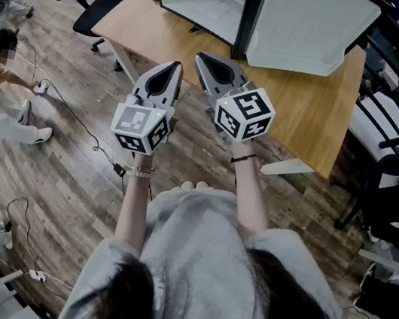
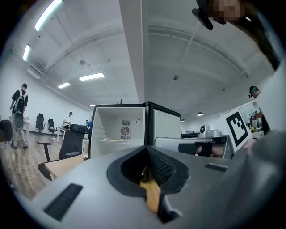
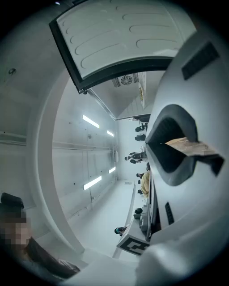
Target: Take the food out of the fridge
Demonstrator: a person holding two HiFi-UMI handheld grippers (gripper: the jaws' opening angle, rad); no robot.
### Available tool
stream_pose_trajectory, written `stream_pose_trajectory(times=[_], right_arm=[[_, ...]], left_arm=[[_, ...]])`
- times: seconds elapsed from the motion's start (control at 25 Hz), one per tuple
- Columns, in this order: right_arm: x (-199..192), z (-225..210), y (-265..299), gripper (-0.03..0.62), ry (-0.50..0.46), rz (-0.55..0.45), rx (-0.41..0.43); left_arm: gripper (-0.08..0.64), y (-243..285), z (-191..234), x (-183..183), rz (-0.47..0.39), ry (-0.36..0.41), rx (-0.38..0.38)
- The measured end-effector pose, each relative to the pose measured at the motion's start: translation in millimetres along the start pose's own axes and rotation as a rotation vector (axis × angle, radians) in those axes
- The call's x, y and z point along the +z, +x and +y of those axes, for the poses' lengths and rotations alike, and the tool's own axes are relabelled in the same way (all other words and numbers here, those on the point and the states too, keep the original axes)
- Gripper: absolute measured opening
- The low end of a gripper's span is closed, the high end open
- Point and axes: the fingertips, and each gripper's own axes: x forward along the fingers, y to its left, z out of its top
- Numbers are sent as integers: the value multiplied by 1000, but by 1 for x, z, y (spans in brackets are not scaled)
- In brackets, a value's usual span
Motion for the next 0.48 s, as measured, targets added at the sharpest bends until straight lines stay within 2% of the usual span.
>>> stream_pose_trajectory(times=[0.48], right_arm=[[-2, -6, -5, 9, 14, 7, -1]], left_arm=[[8, 3, -4, -3, 12, -4, 7]])
